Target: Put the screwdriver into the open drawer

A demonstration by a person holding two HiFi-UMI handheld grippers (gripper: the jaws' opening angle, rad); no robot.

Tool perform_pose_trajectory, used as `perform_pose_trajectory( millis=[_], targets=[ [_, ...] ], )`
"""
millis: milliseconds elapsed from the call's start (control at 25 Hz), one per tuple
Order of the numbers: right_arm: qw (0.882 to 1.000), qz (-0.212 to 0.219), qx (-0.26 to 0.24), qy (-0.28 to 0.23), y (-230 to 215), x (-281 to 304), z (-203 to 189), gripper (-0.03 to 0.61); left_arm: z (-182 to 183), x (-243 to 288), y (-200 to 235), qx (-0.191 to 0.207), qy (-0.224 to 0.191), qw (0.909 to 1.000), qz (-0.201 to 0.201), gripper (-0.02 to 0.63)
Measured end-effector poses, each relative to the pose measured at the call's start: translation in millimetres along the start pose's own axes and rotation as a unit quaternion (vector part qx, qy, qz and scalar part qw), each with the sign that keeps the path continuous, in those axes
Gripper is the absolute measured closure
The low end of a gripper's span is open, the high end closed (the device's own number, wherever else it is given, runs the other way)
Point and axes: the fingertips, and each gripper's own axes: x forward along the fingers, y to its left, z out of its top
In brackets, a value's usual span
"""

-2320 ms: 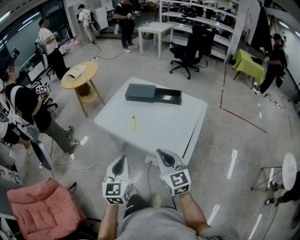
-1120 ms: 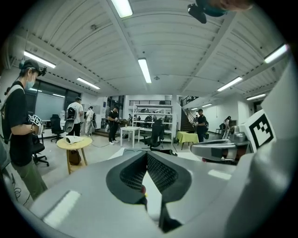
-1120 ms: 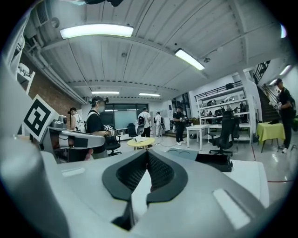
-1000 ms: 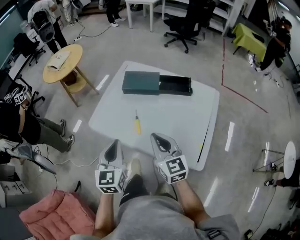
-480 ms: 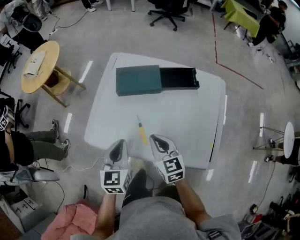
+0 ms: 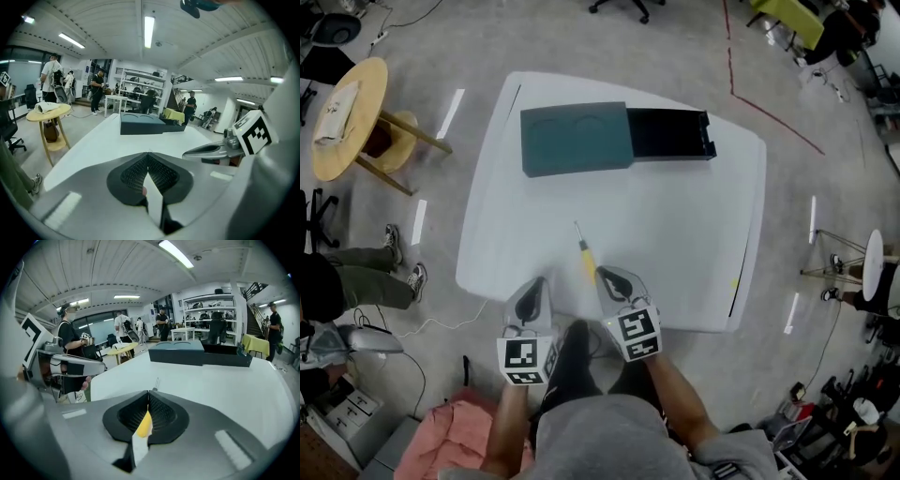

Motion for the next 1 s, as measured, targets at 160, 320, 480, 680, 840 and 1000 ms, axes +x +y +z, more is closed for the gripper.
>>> perform_pose_trajectory(
  millis=[160,320,480,680,840,1000],
  targets=[
    [0.999,0.009,0.012,0.044,5.1,20.8,-16.1,0.480,-9.0,4.9,4.8,-0.003,0.008,1.0000,-0.005,0.601],
    [0.997,0.006,0.027,0.078,6.8,42.5,-22.9,0.351,-8.9,7.1,10.0,-0.008,0.011,0.9999,-0.010,0.603],
    [0.995,-0.005,0.039,0.095,3.5,52.4,-27.1,0.316,-9.6,8.7,12.4,-0.005,0.016,0.9998,-0.013,0.601],
    [0.993,-0.015,0.042,0.114,2.5,59.9,-33.0,0.324,-12.1,12.4,22.3,-0.010,0.021,0.9996,-0.018,0.603],
    [0.990,-0.037,0.030,0.136,-0.8,63.1,-42.3,0.486,-14.5,14.6,25.0,-0.013,0.024,0.9994,-0.021,0.603],
    [0.989,-0.044,0.025,0.140,-1.5,64.6,-45.0,0.494,-13.5,14.3,24.3,-0.011,0.023,0.9994,-0.025,0.601]
  ],
)
